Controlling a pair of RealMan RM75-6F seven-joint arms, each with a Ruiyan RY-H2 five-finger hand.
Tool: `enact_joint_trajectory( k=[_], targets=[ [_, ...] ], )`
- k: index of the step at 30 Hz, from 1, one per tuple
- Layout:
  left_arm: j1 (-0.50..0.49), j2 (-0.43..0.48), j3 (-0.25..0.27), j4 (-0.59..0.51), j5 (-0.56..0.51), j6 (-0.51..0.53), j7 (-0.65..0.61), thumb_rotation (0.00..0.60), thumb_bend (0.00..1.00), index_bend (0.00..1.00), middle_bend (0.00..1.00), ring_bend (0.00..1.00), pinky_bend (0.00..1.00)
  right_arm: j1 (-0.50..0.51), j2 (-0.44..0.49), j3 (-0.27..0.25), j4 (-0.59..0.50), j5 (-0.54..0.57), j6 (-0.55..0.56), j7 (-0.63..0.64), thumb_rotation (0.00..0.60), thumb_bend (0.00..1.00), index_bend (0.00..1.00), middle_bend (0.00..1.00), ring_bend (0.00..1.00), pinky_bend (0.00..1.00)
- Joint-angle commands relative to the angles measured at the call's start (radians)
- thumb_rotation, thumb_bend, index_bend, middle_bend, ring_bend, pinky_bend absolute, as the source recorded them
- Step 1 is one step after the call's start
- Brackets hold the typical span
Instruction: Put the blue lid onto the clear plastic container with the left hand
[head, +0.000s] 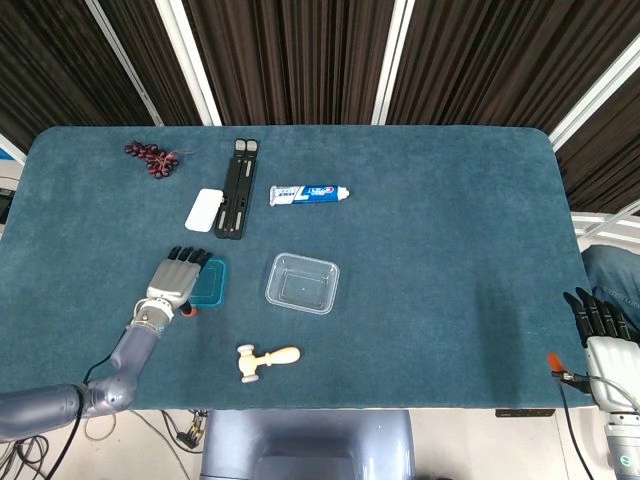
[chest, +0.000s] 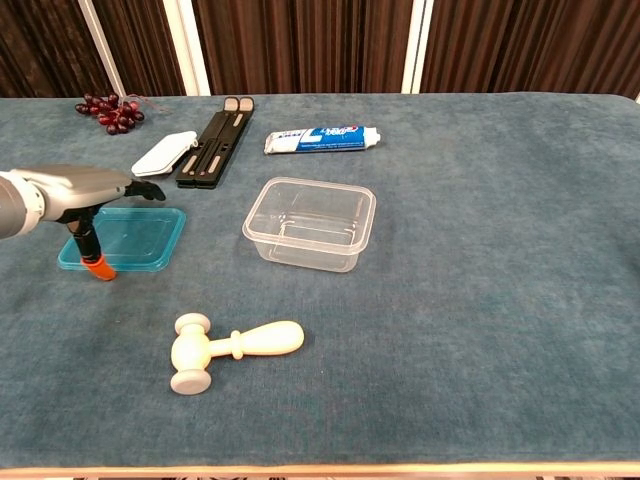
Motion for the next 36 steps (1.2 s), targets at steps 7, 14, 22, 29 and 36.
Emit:
enact_joint_trajectory(
  k=[7, 14, 22, 29, 36],
  targets=[
    [-0.017, -0.013, 0.014, 0.015, -0.015, 0.006, 0.012, 0.600, 0.12, 0.10, 0.10, 0.00, 0.00, 0.000, 0.000, 0.002, -0.003, 0.009, -0.004, -0.003, 0.600, 0.35, 0.00, 0.00, 0.00, 0.00],
    [-0.025, -0.013, 0.023, 0.014, -0.032, 0.014, 0.023, 0.600, 0.12, 0.11, 0.14, 0.00, 0.00, -0.001, 0.000, 0.004, -0.008, 0.016, -0.006, -0.005, 0.600, 0.35, 0.00, 0.00, 0.00, 0.00],
    [-0.027, -0.014, 0.031, 0.024, -0.045, 0.018, 0.019, 0.600, 0.14, 0.14, 0.21, 0.00, 0.00, -0.003, 0.000, 0.007, -0.012, 0.025, -0.005, -0.008, 0.600, 0.35, 0.00, 0.00, 0.00, 0.00],
    [-0.021, -0.003, 0.037, 0.024, -0.046, 0.027, 0.010, 0.600, 0.22, 0.15, 0.28, 0.00, 0.00, -0.004, 0.000, 0.008, -0.016, 0.029, -0.006, -0.007, 0.600, 0.35, 0.00, 0.00, 0.00, 0.00],
    [-0.013, 0.028, 0.022, -0.004, -0.032, 0.039, -0.025, 0.600, 0.26, 0.15, 0.30, 0.00, 0.00, -0.005, 0.000, 0.009, -0.018, 0.030, -0.005, -0.009, 0.600, 0.35, 0.00, 0.00, 0.00, 0.00]
  ],
)
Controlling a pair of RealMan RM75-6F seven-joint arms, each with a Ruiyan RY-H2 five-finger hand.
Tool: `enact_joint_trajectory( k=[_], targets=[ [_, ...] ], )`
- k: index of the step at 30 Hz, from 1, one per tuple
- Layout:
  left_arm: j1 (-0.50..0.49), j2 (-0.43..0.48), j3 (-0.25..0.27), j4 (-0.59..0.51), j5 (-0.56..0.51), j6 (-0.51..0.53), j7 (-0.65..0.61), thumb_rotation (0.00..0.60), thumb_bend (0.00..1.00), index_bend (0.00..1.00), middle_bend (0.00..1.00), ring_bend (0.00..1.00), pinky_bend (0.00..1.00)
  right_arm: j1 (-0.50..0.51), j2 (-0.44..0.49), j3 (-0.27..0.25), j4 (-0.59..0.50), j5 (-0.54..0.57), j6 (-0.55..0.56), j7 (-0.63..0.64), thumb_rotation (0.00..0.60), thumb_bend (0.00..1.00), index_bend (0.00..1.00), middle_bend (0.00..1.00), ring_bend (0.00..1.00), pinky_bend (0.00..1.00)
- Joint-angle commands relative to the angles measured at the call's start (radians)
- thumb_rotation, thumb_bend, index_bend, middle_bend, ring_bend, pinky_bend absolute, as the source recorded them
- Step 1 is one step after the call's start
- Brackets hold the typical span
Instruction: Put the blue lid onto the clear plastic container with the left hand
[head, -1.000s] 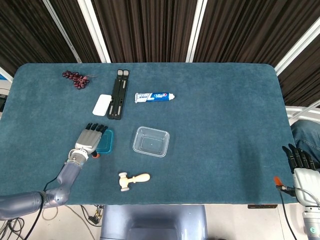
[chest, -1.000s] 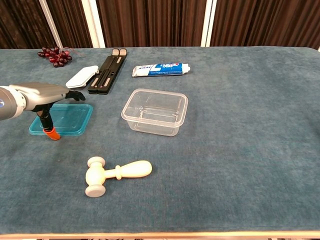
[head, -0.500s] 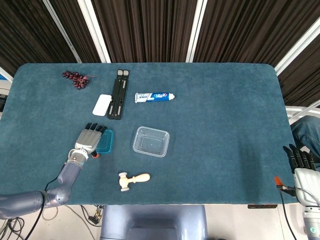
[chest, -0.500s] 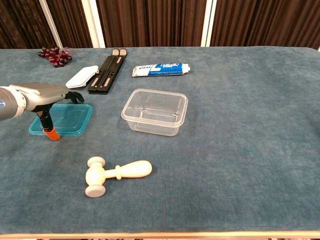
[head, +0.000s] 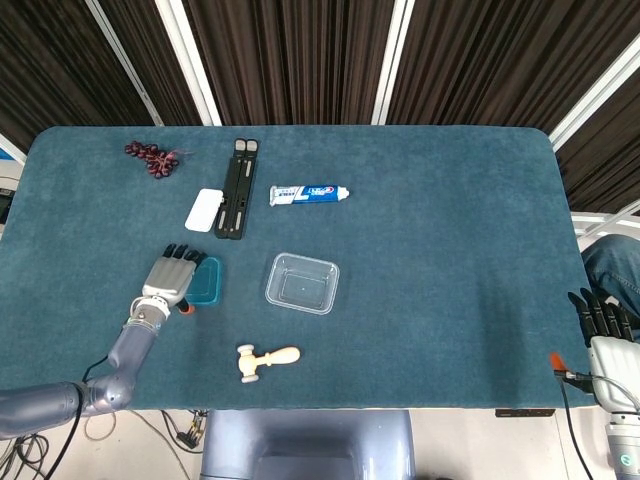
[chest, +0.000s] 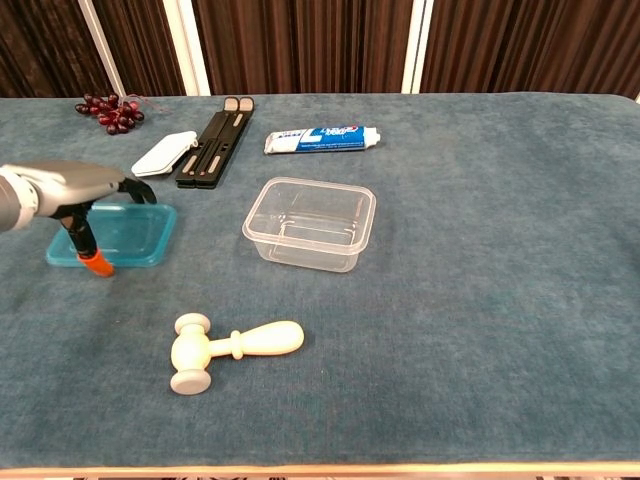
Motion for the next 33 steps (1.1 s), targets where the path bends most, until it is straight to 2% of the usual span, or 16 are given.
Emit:
enact_joint_trajectory(
  k=[1, 8, 13, 17, 25, 29, 33],
  targets=[
    [0.003, 0.010, -0.007, -0.009, 0.001, 0.003, -0.012, 0.600, 0.26, 0.15, 0.30, 0.00, 0.00, 0.000, 0.000, 0.000, 0.000, 0.000, 0.000, 0.000, 0.600, 0.35, 0.00, 0.00, 0.00, 0.00],
    [0.001, 0.051, -0.035, -0.059, 0.012, 0.011, -0.045, 0.600, 0.26, 0.16, 0.30, 0.00, 0.00, -0.001, 0.000, 0.002, -0.001, 0.002, 0.003, -0.002, 0.600, 0.35, 0.00, 0.00, 0.00, 0.00],
    [-0.039, 0.124, -0.088, -0.195, 0.013, 0.054, -0.016, 0.600, 0.26, 0.16, 0.29, 0.00, 0.00, -0.002, 0.002, 0.004, -0.004, 0.005, 0.003, 0.000, 0.600, 0.35, 0.00, 0.00, 0.00, 0.00],
    [-0.080, 0.146, -0.116, -0.258, -0.010, 0.079, 0.030, 0.600, 0.26, 0.17, 0.28, 0.00, 0.00, -0.003, 0.001, 0.006, -0.005, 0.008, 0.005, 0.000, 0.600, 0.35, 0.00, 0.00, 0.00, 0.00],
    [-0.198, 0.122, -0.145, -0.308, -0.095, 0.061, 0.130, 0.600, 0.26, 0.17, 0.28, 0.00, 0.00, -0.004, 0.000, 0.008, -0.007, 0.015, 0.003, -0.003, 0.600, 0.35, 0.00, 0.00, 0.00, 0.00],
    [-0.272, 0.080, -0.171, -0.316, -0.185, 0.018, 0.141, 0.600, 0.25, 0.16, 0.28, 0.00, 0.00, -0.005, 0.001, 0.012, -0.011, 0.026, 0.002, -0.001, 0.600, 0.35, 0.00, 0.00, 0.00, 0.00],
    [-0.322, 0.051, -0.170, -0.303, -0.215, 0.038, 0.167, 0.600, 0.25, 0.17, 0.28, 0.00, 0.00, -0.006, 0.004, 0.012, -0.016, 0.029, -0.001, 0.003, 0.600, 0.35, 0.00, 0.00, 0.00, 0.00]
  ],
)
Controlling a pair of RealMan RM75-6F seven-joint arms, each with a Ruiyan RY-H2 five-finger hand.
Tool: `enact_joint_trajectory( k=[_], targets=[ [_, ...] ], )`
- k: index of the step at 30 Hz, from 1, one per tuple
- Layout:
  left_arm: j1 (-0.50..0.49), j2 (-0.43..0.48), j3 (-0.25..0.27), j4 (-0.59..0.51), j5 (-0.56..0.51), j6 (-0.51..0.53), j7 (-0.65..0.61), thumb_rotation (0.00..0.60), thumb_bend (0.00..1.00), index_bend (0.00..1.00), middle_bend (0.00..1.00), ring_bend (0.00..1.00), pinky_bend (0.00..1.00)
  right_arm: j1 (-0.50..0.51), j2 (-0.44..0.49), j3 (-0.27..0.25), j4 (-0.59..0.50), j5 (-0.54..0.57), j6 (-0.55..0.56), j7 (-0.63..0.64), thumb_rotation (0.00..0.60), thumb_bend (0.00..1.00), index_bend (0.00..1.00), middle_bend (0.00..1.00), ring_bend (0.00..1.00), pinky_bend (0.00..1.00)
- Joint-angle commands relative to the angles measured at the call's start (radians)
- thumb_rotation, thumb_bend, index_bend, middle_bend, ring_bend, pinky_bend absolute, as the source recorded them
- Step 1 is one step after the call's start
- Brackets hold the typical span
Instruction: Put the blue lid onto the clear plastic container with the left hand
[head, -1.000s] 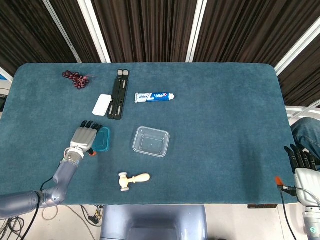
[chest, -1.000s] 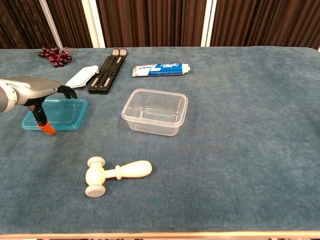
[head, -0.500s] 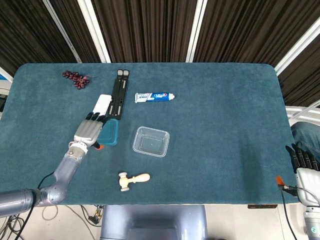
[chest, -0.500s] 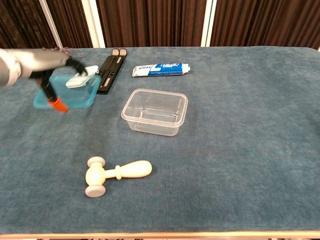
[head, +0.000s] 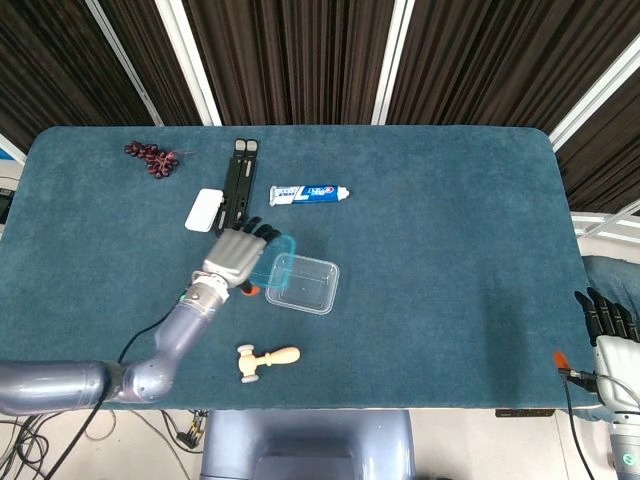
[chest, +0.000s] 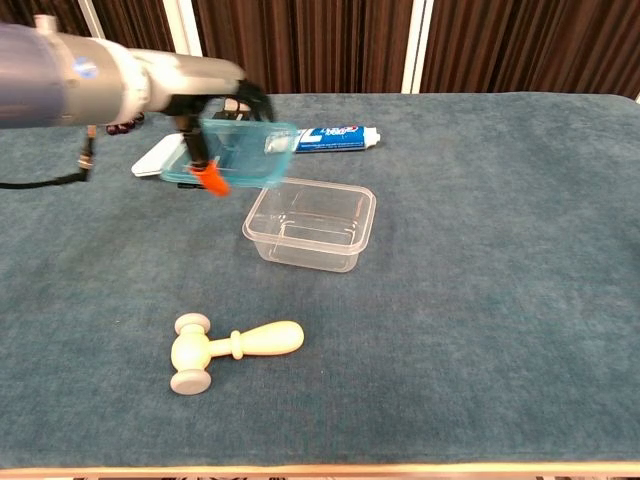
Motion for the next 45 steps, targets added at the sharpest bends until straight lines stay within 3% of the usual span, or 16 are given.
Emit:
enact_joint_trajectory(
  k=[1, 16, 45],
  targets=[
    [-0.049, -0.039, -0.003, 0.010, -0.030, 0.014, 0.029, 0.600, 0.25, 0.17, 0.28, 0.00, 0.00, 0.000, 0.000, 0.000, 0.000, 0.000, 0.000, 0.000, 0.600, 0.35, 0.00, 0.00, 0.00, 0.00],
    [-0.144, -0.154, 0.006, 0.073, -0.139, 0.053, 0.050, 0.600, 0.25, 0.17, 0.28, 0.00, 0.00, -0.004, 0.002, 0.003, -0.003, 0.004, 0.003, 0.000, 0.600, 0.35, 0.00, 0.00, 0.00, 0.00],
    [-0.181, -0.202, 0.059, 0.099, -0.118, 0.077, 0.064, 0.600, 0.25, 0.17, 0.28, 0.00, 0.00, -0.007, 0.002, 0.007, -0.009, 0.012, 0.005, -0.006, 0.600, 0.35, 0.00, 0.00, 0.00, 0.00]
  ],
)
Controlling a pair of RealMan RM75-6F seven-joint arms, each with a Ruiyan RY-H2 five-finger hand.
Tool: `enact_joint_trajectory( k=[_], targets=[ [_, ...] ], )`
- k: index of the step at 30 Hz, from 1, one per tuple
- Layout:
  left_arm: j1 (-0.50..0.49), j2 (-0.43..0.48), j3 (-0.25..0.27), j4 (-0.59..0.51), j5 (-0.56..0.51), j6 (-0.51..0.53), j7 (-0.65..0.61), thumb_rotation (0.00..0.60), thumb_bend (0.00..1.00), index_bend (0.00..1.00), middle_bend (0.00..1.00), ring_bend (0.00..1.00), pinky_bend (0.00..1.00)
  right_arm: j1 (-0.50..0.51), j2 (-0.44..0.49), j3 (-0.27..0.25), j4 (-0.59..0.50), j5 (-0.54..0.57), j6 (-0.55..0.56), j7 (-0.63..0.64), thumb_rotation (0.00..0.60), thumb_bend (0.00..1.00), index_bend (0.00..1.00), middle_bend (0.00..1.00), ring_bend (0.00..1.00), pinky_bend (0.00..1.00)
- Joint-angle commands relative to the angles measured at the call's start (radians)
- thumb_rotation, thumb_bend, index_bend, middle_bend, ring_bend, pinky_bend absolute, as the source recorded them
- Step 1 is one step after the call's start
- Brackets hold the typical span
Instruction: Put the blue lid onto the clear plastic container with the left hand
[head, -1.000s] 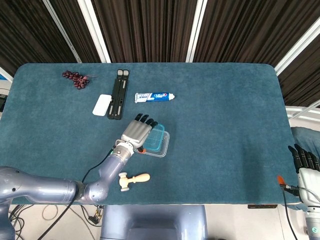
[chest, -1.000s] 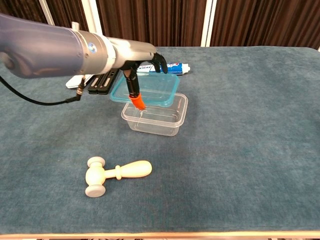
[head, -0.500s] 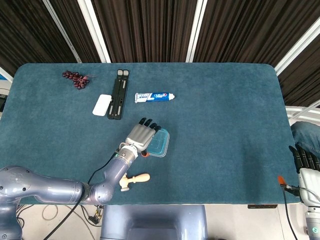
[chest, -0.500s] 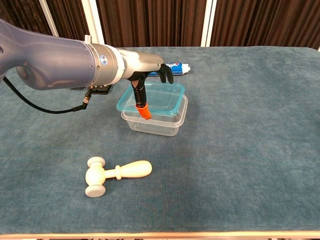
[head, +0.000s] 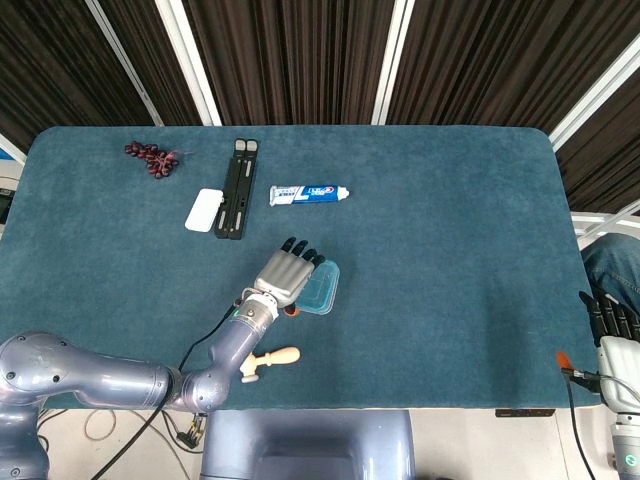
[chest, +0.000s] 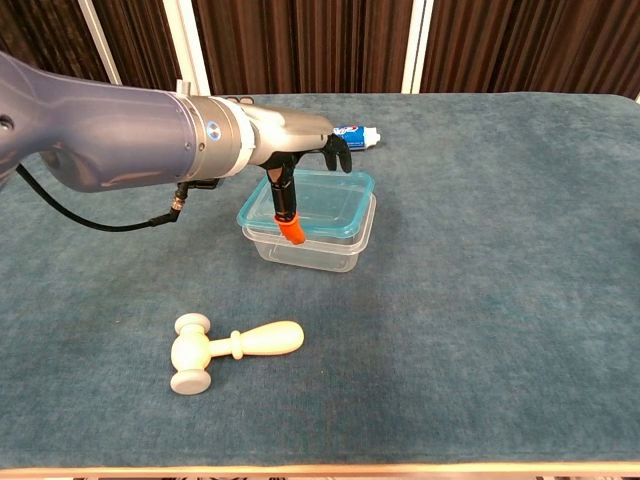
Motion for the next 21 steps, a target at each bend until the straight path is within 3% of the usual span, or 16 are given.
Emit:
enact_joint_trajectory(
  k=[1, 21],
  targets=[
    [-0.003, -0.005, 0.004, 0.003, 0.002, 0.008, 0.007, 0.600, 0.25, 0.17, 0.28, 0.00, 0.00, 0.000, 0.000, 0.000, 0.000, 0.001, 0.000, 0.000, 0.600, 0.35, 0.00, 0.00, 0.00, 0.00],
    [-0.015, -0.033, 0.004, 0.018, -0.011, 0.016, 0.026, 0.600, 0.25, 0.17, 0.27, 0.00, 0.00, -0.001, 0.002, 0.002, -0.005, 0.009, -0.003, -0.005, 0.600, 0.35, 0.00, 0.00, 0.00, 0.00]
  ],
)
